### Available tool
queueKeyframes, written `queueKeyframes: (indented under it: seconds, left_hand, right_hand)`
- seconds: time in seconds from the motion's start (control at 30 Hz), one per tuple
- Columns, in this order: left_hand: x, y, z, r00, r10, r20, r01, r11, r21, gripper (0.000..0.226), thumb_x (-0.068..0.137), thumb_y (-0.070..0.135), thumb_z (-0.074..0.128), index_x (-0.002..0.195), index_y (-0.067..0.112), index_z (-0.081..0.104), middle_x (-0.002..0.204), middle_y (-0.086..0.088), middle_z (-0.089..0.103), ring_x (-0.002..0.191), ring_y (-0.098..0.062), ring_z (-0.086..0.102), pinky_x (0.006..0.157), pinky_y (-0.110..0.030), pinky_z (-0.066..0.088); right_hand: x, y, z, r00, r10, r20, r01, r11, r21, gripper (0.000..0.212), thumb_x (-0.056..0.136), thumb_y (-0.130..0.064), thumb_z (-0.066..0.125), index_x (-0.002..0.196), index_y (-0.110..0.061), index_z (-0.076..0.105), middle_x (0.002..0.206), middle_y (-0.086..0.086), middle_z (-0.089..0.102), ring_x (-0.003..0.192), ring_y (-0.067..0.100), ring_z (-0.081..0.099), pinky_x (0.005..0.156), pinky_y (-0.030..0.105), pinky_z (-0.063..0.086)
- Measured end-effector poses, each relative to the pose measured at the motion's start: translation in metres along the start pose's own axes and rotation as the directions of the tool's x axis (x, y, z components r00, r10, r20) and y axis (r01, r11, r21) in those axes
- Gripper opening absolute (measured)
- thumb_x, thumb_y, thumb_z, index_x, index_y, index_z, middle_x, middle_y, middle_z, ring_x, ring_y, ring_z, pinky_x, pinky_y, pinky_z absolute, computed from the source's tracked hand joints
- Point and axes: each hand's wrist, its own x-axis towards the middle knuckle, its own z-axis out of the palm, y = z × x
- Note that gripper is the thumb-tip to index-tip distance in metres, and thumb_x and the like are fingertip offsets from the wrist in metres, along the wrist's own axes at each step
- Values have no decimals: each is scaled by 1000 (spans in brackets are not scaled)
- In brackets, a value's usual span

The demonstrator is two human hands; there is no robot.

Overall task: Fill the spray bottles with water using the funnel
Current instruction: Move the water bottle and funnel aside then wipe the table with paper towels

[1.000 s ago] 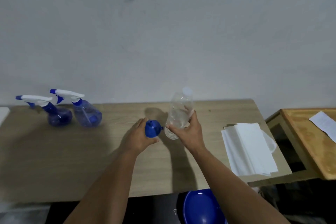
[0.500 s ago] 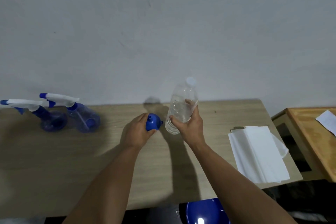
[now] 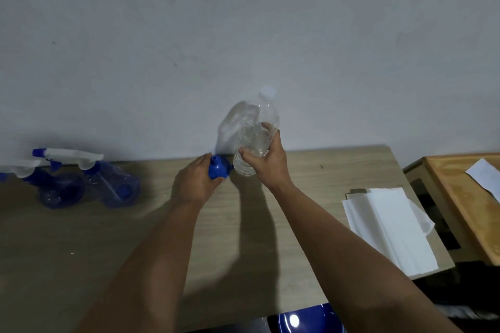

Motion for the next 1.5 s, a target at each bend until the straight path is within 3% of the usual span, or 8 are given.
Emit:
queueKeyframes:
  seconds: [0.13, 0.33, 0.47, 0.73, 0.87, 1.0, 1.17, 1.5]
  left_hand:
    - [5, 2, -2, 999, -35, 24, 35, 999, 18, 76, 74, 45, 83, 140, 17, 54, 135, -3, 64, 120, -29, 62, 95, -40, 53]
    - [-3, -3, -11, 996, -89, 14, 88, 994, 63, 92, 70, 54, 84, 144, 11, 49, 144, -8, 56, 130, -30, 55, 101, -43, 50]
    - [-31, 7, -28, 997, -19, -72, 24, 997, 67, 67, 78, 48, 79, 130, 10, 60, 128, -11, 63, 115, -34, 61, 88, -44, 53]
    - [-104, 81, -17, 965, 221, 143, -223, 975, 2, 68, 94, 50, 62, 150, 15, 45, 154, -7, 45, 131, -34, 52, 103, -42, 43]
    - [-130, 150, 11, 886, 371, 276, -358, 928, -99, 74, 96, 54, 55, 157, 17, 33, 164, -4, 29, 150, -21, 30, 117, -38, 29]
    - [-160, 212, 48, 775, 455, 438, -481, 875, -59, 77, 99, 58, 46, 160, 19, 21, 169, 0, 16, 156, -20, 10, 123, -50, 19]
    - [-183, 250, 113, 735, 426, 528, -504, 864, 5, 79, 98, 63, 41, 161, 27, 11, 169, -6, 10, 157, -30, 1, 126, -51, 10]
    - [-186, 250, 193, 810, 276, 518, -449, 860, 244, 71, 99, 64, 18, 161, 33, 0, 169, 2, -13, 153, -33, -21, 121, -63, -7]
  right_hand:
    - [2, 3, 1, 1000, 9, 23, -9, 1000, 8, 76, 80, -25, 88, 141, -35, 44, 132, -10, 62, 118, 6, 63, 94, 31, 58]
    - [-10, -9, -7, 995, 89, 47, -87, 995, -40, 107, 68, -31, 99, 153, -26, 34, 140, -5, 56, 124, 12, 58, 93, 17, 49]
    - [-49, -11, -30, 966, 258, -16, -258, 962, -85, 133, 67, -39, 99, 166, -23, 11, 162, 17, 38, 150, 29, 40, 119, 41, 41]
    - [-175, -10, -121, 894, 378, -239, -415, 901, -129, 95, 86, -36, 86, 161, -20, 31, 156, 15, 48, 144, 28, 49, 104, 33, 45]
    - [-208, -10, -178, 855, 372, -360, -454, 874, -175, 84, 88, -39, 84, 156, -21, 40, 151, 13, 54, 137, 29, 54, 103, 36, 47]
    - [-212, -2, -233, 838, 353, -415, -454, 874, -173, 73, 89, -38, 81, 152, -23, 46, 148, 9, 57, 133, 26, 57, 107, 39, 47]
    - [-193, 29, -283, 866, 310, -393, -408, 892, -195, 64, 90, -36, 80, 147, -23, 53, 142, 4, 60, 129, 21, 58, 107, 41, 50]
    - [-160, 78, -326, 926, 269, -263, -327, 921, -209, 52, 92, -29, 79, 139, -24, 59, 134, 1, 64, 117, 12, 58, 105, 36, 50]
